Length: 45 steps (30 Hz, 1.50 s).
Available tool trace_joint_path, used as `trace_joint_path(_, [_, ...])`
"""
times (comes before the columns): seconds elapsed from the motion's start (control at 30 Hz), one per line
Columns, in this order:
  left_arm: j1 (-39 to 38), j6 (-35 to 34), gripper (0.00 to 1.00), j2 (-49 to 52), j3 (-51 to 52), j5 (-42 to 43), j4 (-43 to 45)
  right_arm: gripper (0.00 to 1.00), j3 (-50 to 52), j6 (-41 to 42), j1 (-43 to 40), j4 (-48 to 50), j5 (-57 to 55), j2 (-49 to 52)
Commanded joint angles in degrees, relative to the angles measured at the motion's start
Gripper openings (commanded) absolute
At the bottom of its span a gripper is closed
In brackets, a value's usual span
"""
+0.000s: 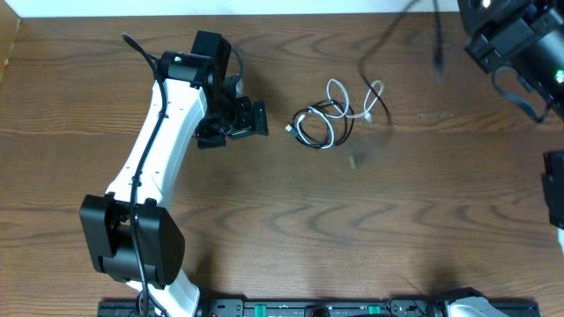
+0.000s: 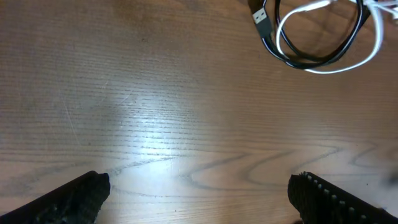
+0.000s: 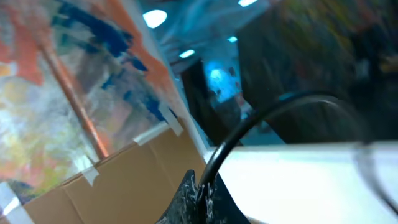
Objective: Untangle cables
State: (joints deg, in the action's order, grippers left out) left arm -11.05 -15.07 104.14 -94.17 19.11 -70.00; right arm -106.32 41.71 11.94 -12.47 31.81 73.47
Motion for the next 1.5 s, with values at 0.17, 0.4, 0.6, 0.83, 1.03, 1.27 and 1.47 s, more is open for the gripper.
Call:
trace_joint_path(0.17, [0.5, 13.6, 0.98, 0.1, 0.2, 18.2, 0.7, 0.01, 0.2, 1.9, -0.2, -9.9, -3.0, 4.1])
trace_joint_path(0.4, [2.3, 33.1, 0.98, -2.9, 0.1, 47.9, 0.5, 0.02, 0.2, 13.6, -0.2, -14.3, -2.7, 5.8])
trace_joint_path(0.6, [3.0, 33.5, 0.97, -9.6, 0.1, 55.1, 4.5, 0.01, 0.2, 15.2, 0.1, -17.1, 0.3, 5.8])
trace_joint_path(0.83, [3.0, 28.4, 0.91, -19.5, 0.1, 61.2, 17.4, 0.02, 0.2, 15.7, 3.6, -20.8, 0.3, 5.9])
trace_joint_path(1.03, [2.9, 22.4, 0.91, -25.0, 0.1, 61.2, 27.6, 0.02, 0.2, 20.2, 8.9, -20.7, 0.0, 5.9])
trace_joint_path(1.27, [2.0, 22.4, 0.85, -25.7, 0.1, 61.2, 28.7, 0.01, 0.2, 23.9, 12.7, -19.5, -2.8, 6.0])
trace_joint_path(1.47, [-1.7, 22.2, 0.82, -25.7, 0.1, 60.2, 30.3, 0.02, 0.2, 24.9, 15.5, -18.0, -6.6, 6.1])
